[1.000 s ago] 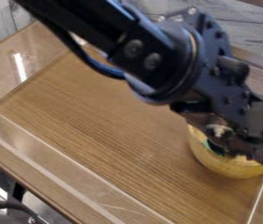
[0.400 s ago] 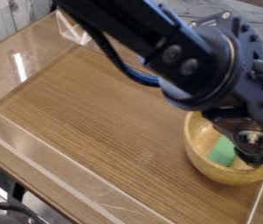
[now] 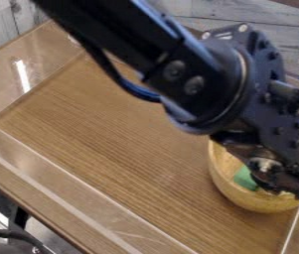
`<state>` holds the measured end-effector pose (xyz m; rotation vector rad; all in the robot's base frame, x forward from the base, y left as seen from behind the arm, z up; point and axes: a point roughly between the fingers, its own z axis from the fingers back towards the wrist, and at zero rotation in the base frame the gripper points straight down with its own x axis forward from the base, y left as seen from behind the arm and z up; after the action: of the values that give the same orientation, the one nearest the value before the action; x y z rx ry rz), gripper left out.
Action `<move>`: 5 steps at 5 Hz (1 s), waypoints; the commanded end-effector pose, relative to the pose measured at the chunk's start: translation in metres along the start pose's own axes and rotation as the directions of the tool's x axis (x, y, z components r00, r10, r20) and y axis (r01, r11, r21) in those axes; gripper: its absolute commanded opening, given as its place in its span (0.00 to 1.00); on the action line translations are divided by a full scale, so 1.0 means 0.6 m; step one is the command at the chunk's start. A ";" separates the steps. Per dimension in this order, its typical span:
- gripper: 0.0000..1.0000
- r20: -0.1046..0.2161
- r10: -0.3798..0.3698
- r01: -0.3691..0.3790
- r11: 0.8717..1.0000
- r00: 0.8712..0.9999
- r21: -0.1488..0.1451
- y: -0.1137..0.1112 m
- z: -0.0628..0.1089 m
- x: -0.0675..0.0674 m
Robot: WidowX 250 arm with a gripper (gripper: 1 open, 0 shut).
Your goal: Put the green block in the brown bowl
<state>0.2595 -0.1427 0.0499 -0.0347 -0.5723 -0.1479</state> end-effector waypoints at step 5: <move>0.00 0.052 -0.115 0.120 0.988 0.992 -0.102 0.013 0.008 0.068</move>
<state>0.2828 -0.1382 0.0586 -0.0920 -0.5564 -0.2978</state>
